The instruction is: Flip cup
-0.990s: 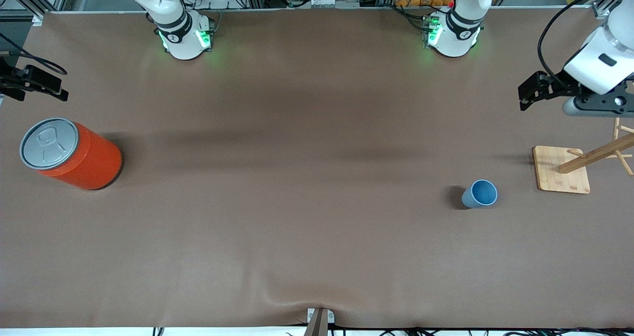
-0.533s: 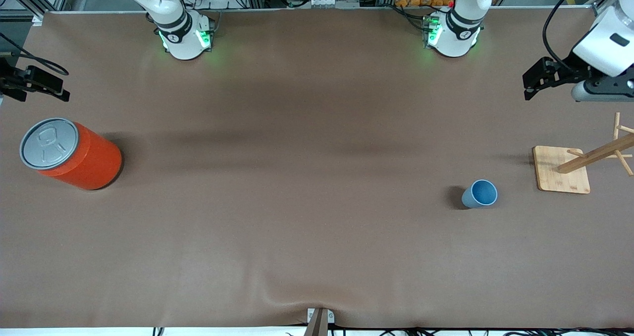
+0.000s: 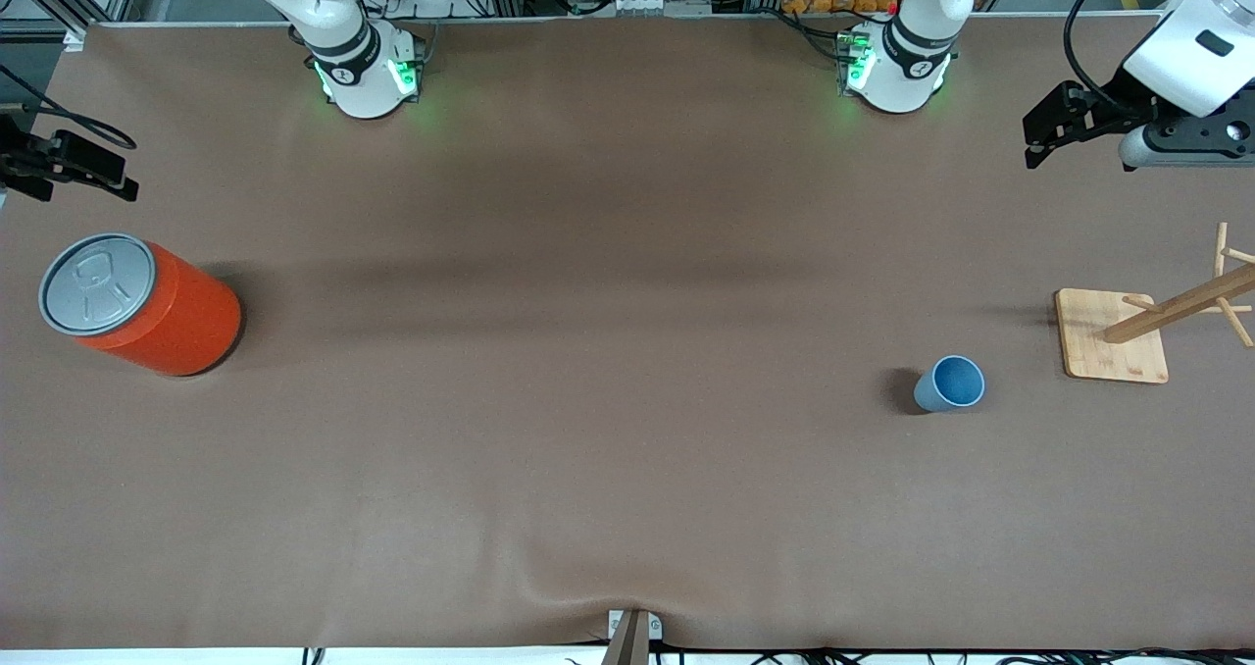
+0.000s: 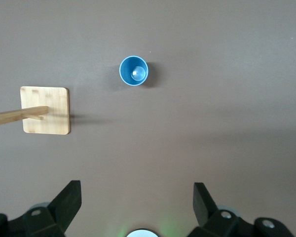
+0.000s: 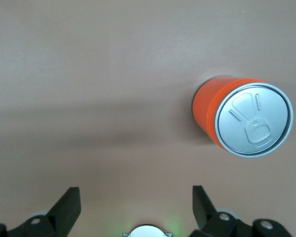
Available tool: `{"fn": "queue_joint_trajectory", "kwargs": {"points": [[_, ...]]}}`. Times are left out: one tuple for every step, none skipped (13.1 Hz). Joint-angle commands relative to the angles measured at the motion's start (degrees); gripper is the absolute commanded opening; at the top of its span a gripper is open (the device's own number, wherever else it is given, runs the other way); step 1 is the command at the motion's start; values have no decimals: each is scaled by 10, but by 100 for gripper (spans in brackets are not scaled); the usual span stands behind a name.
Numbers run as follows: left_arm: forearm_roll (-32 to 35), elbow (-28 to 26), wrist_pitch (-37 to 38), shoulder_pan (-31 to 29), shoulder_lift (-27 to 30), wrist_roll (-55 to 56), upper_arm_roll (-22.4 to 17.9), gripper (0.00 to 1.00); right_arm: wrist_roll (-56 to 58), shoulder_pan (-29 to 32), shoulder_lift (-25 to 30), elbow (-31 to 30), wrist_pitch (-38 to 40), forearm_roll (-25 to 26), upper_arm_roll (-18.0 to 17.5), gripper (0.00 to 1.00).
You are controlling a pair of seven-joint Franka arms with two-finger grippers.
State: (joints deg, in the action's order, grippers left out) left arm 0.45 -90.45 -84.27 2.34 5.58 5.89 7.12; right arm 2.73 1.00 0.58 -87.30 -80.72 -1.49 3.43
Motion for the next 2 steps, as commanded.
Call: {"fn": "queue_joint_trajectory", "kwargs": {"points": [[-20, -3, 1, 5, 4, 5, -19, 100, -3, -4, -3, 5, 2, 4, 2, 100], [-13, -3, 3, 6, 4, 6, -18, 100, -4, -5, -3, 6, 2, 4, 2, 100]]}}
